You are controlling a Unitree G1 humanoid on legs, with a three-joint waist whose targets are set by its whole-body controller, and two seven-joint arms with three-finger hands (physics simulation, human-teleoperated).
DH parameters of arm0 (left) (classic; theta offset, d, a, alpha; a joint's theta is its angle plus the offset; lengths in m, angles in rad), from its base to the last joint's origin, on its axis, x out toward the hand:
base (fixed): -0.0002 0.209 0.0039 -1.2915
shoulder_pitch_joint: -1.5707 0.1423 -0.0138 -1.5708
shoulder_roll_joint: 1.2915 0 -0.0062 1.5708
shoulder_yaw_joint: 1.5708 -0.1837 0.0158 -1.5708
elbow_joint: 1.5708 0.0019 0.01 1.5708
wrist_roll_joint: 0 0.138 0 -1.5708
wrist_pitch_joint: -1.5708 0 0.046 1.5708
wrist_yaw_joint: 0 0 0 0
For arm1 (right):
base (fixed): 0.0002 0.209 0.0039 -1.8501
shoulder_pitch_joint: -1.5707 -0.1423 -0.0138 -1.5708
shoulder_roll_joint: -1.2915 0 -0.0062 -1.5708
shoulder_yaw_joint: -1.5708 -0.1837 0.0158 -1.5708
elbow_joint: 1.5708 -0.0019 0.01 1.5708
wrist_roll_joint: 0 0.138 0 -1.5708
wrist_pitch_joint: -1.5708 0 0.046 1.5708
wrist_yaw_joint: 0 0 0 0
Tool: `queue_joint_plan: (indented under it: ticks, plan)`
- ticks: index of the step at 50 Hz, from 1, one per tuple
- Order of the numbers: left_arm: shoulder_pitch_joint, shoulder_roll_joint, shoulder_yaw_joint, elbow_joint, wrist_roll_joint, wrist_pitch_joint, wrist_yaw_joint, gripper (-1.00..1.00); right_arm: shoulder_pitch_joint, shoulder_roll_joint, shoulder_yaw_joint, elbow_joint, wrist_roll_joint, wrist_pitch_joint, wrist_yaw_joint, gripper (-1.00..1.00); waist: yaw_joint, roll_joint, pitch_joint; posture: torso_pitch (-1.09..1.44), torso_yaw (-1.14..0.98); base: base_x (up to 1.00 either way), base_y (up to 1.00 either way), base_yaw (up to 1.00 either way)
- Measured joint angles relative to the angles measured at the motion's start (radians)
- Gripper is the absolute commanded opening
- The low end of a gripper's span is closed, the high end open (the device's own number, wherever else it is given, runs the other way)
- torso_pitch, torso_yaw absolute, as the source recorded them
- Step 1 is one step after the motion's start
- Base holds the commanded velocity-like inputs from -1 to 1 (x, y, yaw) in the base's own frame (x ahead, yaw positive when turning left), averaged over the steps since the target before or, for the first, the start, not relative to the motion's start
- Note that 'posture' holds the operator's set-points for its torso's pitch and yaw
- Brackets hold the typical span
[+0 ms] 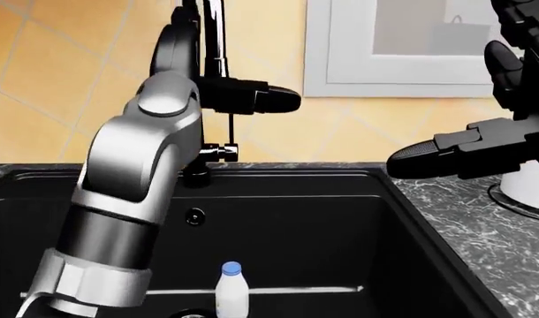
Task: Turn the sink spout to the right.
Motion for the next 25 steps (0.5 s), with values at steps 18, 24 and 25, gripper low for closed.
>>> queue_joint_plan:
  ticks: [18,24,25]
  plan:
    - [0.047,-0.08,-0.034,-0.12,0.06,0.064,0.013,1.0,0.0,-0.013,-0.004,-0.034,0.007,0.029,0.002,1.0,0.001,-0.005,0.001,-0.74,0.0,0.0,0.0,0.0]
    - [0.022,-0.085,-0.029,-0.062,0.062,0.037,0.026,1.0,0.003,-0.016,-0.01,-0.047,0.01,0.037,0.005,1.0,0.002,-0.006,-0.003,-0.74,0.0,0.0,0.0,0.0]
    - [0.023,-0.087,-0.029,-0.057,0.063,0.036,0.029,1.0,0.003,-0.017,-0.011,-0.046,0.01,0.037,0.004,1.0,0.002,-0.006,-0.003,-0.74,0.0,0.0,0.0,0.0]
